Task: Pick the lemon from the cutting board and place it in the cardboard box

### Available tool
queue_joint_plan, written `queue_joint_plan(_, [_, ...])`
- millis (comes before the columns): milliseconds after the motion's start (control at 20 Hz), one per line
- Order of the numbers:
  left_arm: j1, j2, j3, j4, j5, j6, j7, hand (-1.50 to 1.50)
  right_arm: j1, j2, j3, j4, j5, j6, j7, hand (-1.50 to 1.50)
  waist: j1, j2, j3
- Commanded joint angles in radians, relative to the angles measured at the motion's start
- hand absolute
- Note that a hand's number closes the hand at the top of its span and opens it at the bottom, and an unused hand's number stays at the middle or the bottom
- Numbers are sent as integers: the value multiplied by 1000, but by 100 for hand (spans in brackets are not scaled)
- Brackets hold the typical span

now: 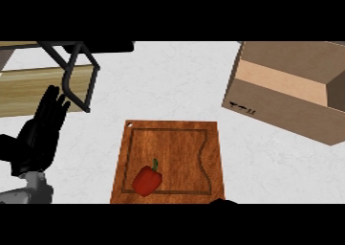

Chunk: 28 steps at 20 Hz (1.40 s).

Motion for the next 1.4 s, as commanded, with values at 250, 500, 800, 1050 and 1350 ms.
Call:
queue_joint_plan(250, [28,-10,-21,-49,-20,11,10,0,313,-480,-68,-517,40,-231,-180,150,2,7,0])
queue_joint_plan(500, [-21,5,17,-16,7,12,27,0,445,-459,-190,-592,-208,-334,-141,150,-1,18,1])
queue_joint_plan(800, [0,-9,-16,-29,-14,6,4,0,504,-404,-315,-668,-286,-408,-33,150,8,21,-1])
queue_joint_plan(1050, [-27,-12,-6,-8,0,5,4,0,496,-381,-425,-647,-364,-411,22,150,19,29,-2])
queue_joint_plan(1350, [11,-17,-28,-5,-10,-17,-30,0,383,-368,-599,-524,-524,-334,73,150,59,30,-1])
